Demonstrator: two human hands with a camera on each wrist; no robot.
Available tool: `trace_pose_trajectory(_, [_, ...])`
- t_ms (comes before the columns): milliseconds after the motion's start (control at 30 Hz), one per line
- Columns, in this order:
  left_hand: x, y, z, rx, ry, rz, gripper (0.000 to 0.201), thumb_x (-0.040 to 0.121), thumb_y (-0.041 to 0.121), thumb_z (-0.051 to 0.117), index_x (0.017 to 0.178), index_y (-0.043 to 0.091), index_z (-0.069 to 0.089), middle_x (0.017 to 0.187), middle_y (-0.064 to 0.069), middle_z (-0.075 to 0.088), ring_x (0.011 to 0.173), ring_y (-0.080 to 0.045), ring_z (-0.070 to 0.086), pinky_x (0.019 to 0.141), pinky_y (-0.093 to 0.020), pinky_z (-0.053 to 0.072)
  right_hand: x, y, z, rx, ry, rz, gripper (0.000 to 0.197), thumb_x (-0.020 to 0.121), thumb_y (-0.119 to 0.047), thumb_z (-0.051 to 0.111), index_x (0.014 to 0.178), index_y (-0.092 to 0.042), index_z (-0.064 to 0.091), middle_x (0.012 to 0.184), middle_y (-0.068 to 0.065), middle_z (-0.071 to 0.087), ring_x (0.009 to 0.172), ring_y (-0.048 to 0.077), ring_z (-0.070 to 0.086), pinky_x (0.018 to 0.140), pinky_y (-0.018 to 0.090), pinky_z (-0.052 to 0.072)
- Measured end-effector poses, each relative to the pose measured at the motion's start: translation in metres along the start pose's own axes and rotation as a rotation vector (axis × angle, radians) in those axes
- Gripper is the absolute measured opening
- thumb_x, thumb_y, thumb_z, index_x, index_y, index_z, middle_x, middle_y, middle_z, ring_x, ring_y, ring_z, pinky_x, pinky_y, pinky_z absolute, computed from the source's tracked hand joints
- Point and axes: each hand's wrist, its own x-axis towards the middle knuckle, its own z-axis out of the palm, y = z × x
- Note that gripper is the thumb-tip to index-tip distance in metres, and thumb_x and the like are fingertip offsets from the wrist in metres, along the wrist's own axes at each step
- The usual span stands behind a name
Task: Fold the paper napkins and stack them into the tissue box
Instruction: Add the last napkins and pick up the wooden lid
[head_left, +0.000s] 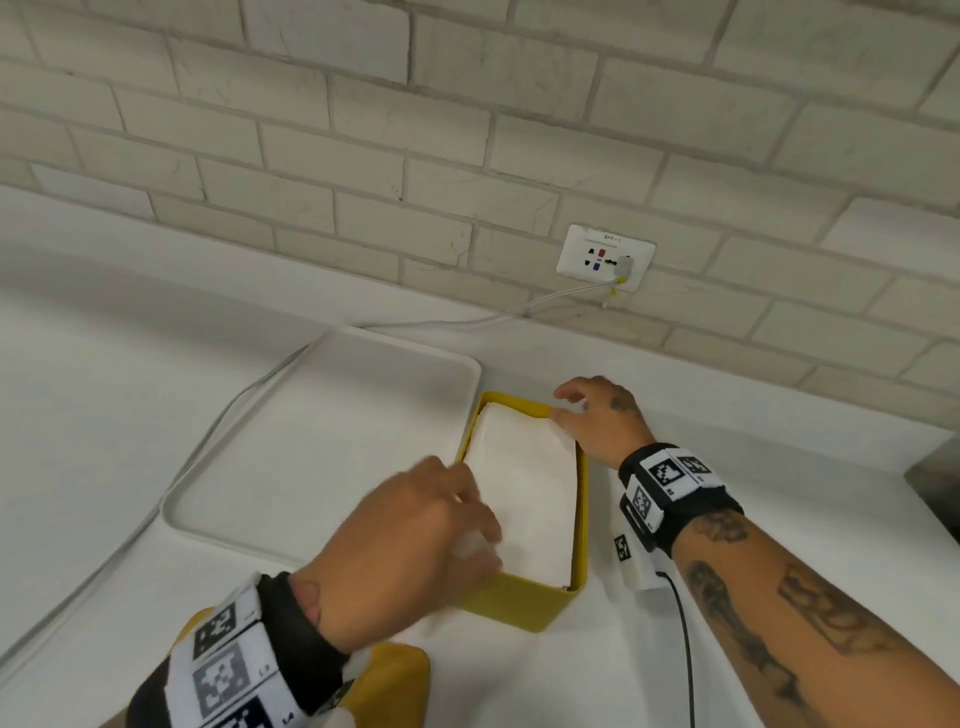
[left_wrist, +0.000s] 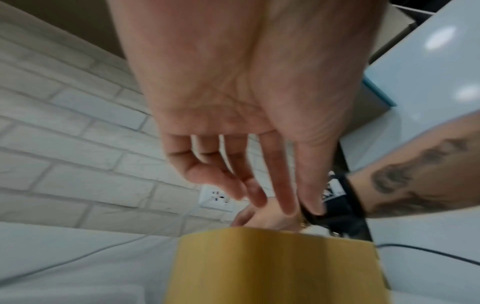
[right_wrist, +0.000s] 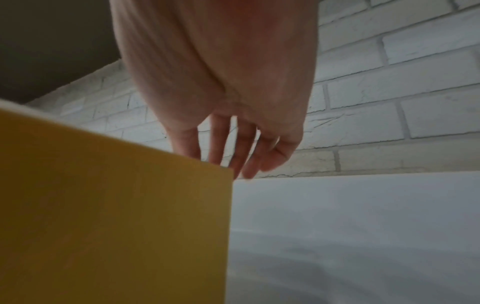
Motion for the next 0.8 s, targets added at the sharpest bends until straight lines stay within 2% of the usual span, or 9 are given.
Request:
trace_pose_trajectory(100, [-0.006,0.011,0.018,0.118,-0.035,0.199,0.011,0.085,0.036,0.065,0.087,0.039,0.075,0.083,0.018,0.064,0.071,-0.006,0.056,0.054,-0.025,0.051,0.004,0.006,-0.002,-0.026,-0.082,-0.026,0.023,0.101,-0.022,0.056,0.115,-0.018,0.074,0.12,0.005,0.07,0.116,0.026,0.061,0.105,0.04,0.048])
trace_pose_trajectory(200, [-0.002,0.004,0.028,0.184,0.031,0.188,0.028,0.07,0.015,0.086,0.079,0.037,0.072,0.075,0.017,0.063,0.066,-0.008,0.055,0.05,-0.027,0.049,-0.004,0.021,-0.011,-0.036,-0.085,0.018,0.023,0.1,-0.015,0.054,0.109,-0.013,0.075,0.115,0.009,0.072,0.114,0.03,0.059,0.103,0.038,0.048])
trace_pose_trajectory(300, [0.003,-0.007,0.027,0.173,0.12,0.155,0.035,0.065,0.007,0.089,0.078,0.035,0.074,0.076,0.017,0.066,0.066,-0.012,0.058,0.05,-0.032,0.051,-0.029,0.048,-0.029,-0.031,-0.071,0.103,0.022,0.095,-0.009,0.055,0.089,-0.016,0.074,0.099,0.007,0.072,0.106,0.031,0.06,0.095,0.036,0.051])
trace_pose_trajectory(367, [0.008,-0.011,0.027,0.149,0.145,0.16,0.02,0.078,0.012,0.08,0.082,0.032,0.076,0.081,0.016,0.071,0.069,-0.014,0.061,0.053,-0.035,0.054,-0.056,0.064,-0.043,-0.014,-0.063,0.156,0.031,0.09,-0.005,0.056,0.067,-0.025,0.061,0.075,-0.002,0.063,0.089,0.026,0.056,0.078,0.029,0.048])
trace_pose_trajectory(433, [0.016,-0.014,0.026,0.095,0.137,0.131,0.017,0.089,0.027,0.061,0.087,0.027,0.078,0.09,0.013,0.073,0.077,-0.016,0.064,0.064,-0.038,0.058,-0.091,0.074,-0.053,0.014,-0.053,0.196,0.028,0.088,-0.005,0.059,0.071,-0.028,0.059,0.07,-0.005,0.06,0.086,0.024,0.055,0.071,0.028,0.043])
trace_pose_trajectory(533, [0.031,-0.015,0.021,0.003,0.001,0.001,0.054,0.092,0.059,0.039,0.097,0.023,0.079,0.101,0.01,0.074,0.092,-0.016,0.064,0.08,-0.038,0.055,-0.147,0.078,-0.06,0.075,-0.057,0.223,0.016,0.087,-0.011,0.067,0.091,-0.026,0.062,0.074,-0.001,0.069,0.085,0.02,0.065,0.068,0.026,0.045])
trace_pose_trajectory(600, [0.036,-0.015,0.017,0.008,-0.029,-0.005,0.072,0.088,0.072,0.027,0.098,0.024,0.08,0.1,0.011,0.074,0.091,-0.015,0.063,0.081,-0.039,0.054,-0.18,0.075,-0.059,0.099,-0.096,0.239,0.014,0.087,-0.015,0.07,0.091,-0.025,0.061,0.074,-0.001,0.071,0.078,0.015,0.068,0.067,0.025,0.048])
trace_pose_trajectory(700, [0.036,-0.012,0.012,0.032,-0.011,0.062,0.07,0.086,0.071,0.031,0.091,0.023,0.081,0.09,0.008,0.074,0.086,-0.016,0.063,0.076,-0.042,0.055,-0.216,0.068,-0.057,0.107,-0.135,0.255,0.013,0.087,-0.024,0.074,0.091,-0.024,0.062,0.075,-0.004,0.071,0.073,0.008,0.067,0.066,0.021,0.05])
trace_pose_trajectory(800, [0.037,0.002,0.009,-0.027,-0.027,0.167,0.047,0.088,0.064,0.053,0.096,0.026,0.08,0.095,0.01,0.074,0.089,-0.013,0.066,0.079,-0.04,0.057,-0.229,0.063,-0.059,0.086,0.009,0.116,0.022,0.085,-0.031,0.078,0.101,-0.03,0.064,0.091,-0.015,0.066,0.084,0.002,0.063,0.071,0.012,0.045])
